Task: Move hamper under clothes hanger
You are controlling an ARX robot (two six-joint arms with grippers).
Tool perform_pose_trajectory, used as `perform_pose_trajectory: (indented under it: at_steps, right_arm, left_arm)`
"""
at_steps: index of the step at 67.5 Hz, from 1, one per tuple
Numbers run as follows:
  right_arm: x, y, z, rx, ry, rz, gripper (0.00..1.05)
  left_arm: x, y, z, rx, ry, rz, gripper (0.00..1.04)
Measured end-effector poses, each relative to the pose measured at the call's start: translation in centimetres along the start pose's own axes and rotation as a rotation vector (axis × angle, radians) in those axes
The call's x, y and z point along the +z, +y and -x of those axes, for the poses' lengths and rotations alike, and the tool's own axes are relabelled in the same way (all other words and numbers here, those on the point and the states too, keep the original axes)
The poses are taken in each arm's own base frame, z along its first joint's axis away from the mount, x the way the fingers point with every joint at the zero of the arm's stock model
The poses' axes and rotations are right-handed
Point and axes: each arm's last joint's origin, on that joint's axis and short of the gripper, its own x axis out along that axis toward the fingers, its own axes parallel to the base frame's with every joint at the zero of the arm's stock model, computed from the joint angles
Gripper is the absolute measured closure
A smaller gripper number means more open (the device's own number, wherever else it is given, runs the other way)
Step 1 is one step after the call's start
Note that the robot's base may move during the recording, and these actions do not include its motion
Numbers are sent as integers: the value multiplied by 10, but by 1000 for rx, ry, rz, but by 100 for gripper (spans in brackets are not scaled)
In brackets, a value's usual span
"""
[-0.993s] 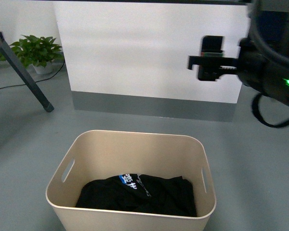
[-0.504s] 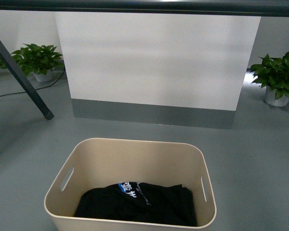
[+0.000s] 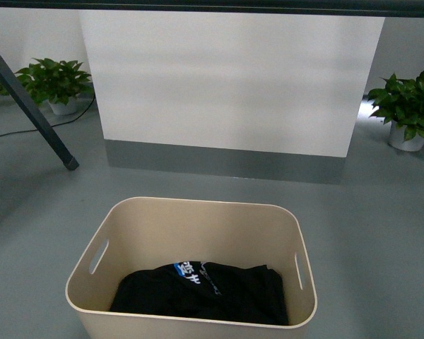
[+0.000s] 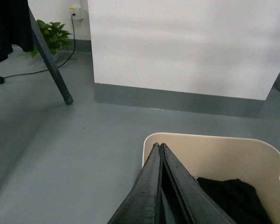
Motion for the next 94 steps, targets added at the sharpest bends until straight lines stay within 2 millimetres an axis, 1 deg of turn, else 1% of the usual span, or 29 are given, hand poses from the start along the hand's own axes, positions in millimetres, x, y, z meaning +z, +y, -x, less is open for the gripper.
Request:
perform_pose_trajectory:
  at_steps: [9,17,34,62,94]
  right_arm:
    - [1,-6,11,-25,-3,-1,103]
    - [1,-6,22,-22,-5,-1,103]
    - [1,-6,36,-22,-6,-1,103]
    - [5,-6,52,-22,-22,-1,103]
    - [7,-6,65,-22,-29,-1,103]
  left_arm:
    - [2,0,8,0,-11,0,101]
    - [3,0,16,0,-13,0,101]
    - [8,0,26,0,-30,0,101]
    - [11,0,40,0,-41,0,101]
    - [10,0,51,0,-42,0,101]
